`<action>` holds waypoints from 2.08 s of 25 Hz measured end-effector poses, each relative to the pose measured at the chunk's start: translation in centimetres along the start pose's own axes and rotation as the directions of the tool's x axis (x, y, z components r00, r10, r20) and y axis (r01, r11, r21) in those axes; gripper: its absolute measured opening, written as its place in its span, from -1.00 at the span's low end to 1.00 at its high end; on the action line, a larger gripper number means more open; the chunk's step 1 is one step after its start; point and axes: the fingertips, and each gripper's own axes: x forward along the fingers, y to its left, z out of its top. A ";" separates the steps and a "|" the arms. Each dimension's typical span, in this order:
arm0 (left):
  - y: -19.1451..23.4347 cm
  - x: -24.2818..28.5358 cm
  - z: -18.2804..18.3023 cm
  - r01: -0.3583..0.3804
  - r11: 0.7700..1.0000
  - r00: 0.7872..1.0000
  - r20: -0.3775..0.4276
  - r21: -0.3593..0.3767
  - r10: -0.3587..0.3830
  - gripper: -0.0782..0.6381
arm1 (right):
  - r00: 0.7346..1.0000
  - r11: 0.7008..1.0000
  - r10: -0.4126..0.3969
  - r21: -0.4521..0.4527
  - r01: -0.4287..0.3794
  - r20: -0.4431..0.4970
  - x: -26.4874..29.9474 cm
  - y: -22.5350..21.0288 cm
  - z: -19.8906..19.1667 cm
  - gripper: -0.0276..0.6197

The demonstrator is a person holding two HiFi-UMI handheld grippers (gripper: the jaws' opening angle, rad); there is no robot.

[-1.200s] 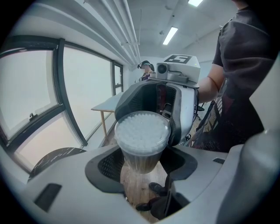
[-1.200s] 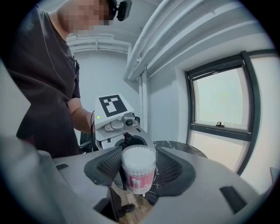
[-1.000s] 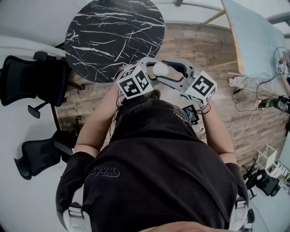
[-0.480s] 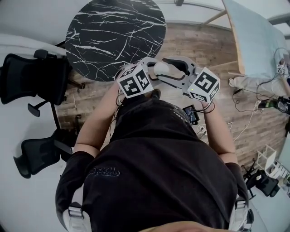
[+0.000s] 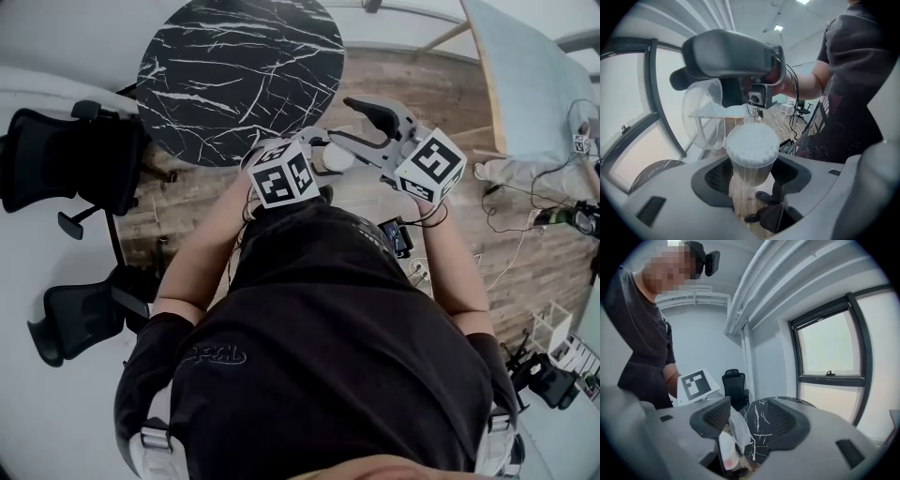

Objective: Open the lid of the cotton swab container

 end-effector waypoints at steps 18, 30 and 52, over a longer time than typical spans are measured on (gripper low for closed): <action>-1.5 0.6 1.0 0.058 0.998 0.998 0.028 0.000 -0.058 -0.06 | 0.993 0.991 -0.119 0.060 0.117 0.022 -0.5 -4.7 -1.1 -0.12; 0.4 0.6 0.6 0.028 0.999 0.999 0.030 -0.022 -0.027 -0.06 | 0.970 0.971 -0.232 0.066 0.228 0.066 -3.1 -6.0 -0.5 -0.14; 7.1 -5.8 -3.8 -0.064 0.994 0.996 0.064 -0.084 0.069 -0.06 | 0.955 0.950 -0.296 0.114 0.290 0.036 4.2 -5.2 -2.3 -0.84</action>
